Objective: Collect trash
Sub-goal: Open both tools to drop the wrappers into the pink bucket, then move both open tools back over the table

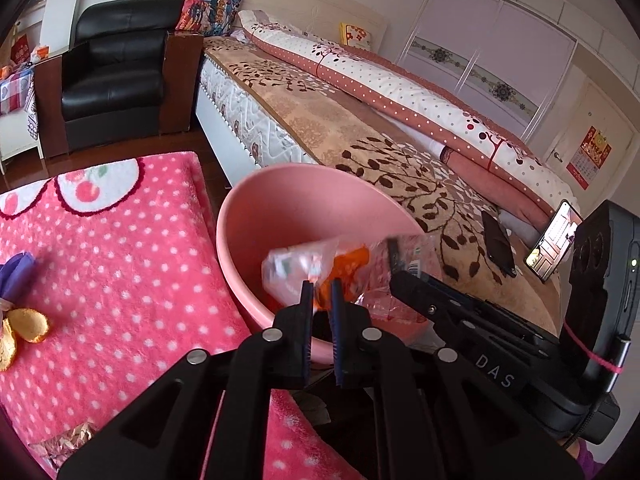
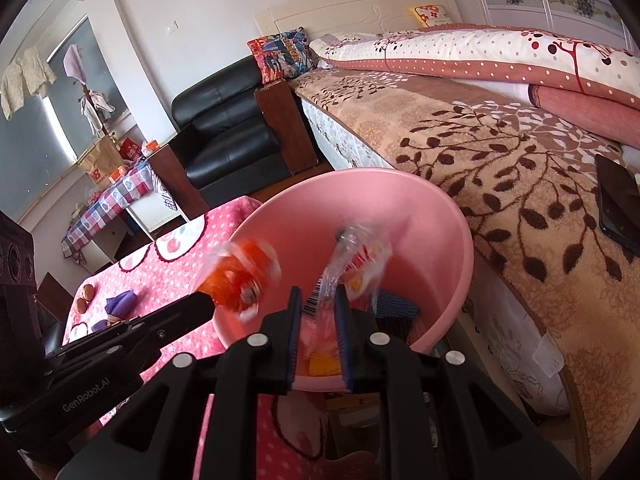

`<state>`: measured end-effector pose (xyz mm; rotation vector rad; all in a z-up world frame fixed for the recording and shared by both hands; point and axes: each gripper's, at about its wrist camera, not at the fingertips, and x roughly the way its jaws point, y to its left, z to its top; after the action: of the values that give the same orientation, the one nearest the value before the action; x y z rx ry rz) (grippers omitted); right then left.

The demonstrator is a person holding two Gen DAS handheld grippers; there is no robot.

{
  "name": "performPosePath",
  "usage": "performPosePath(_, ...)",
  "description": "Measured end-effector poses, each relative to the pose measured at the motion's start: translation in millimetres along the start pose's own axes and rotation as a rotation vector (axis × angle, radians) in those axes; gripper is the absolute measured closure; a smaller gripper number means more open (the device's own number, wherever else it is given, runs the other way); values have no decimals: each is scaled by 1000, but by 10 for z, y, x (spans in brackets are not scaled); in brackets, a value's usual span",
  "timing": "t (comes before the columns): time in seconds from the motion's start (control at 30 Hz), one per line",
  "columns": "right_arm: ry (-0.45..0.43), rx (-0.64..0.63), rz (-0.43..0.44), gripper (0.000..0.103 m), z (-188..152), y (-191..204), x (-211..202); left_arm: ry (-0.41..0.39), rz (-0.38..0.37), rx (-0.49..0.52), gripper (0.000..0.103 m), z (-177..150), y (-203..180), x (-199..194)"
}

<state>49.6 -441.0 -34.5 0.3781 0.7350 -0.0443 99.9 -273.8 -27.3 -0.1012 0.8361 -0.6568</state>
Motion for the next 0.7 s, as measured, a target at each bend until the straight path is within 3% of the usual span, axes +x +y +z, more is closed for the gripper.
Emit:
performPosePath(0.07, 1, -8, -5, 70, 1, 23, 3, -11, -3, 2, 94, 14, 1, -25)
performPosePath(0.37, -2, -12, 10, 62, 12, 90, -40, -60, 2, 6, 93, 30, 44, -259)
performPosePath(0.5, 3, -14, 24, 61, -9, 149, -78, -104, 49, 38, 93, -6, 41, -424)
performPosePath(0.7, 9, -23, 46, 60, -65, 294, -143, -106, 79, 27, 93, -75, 136, -594)
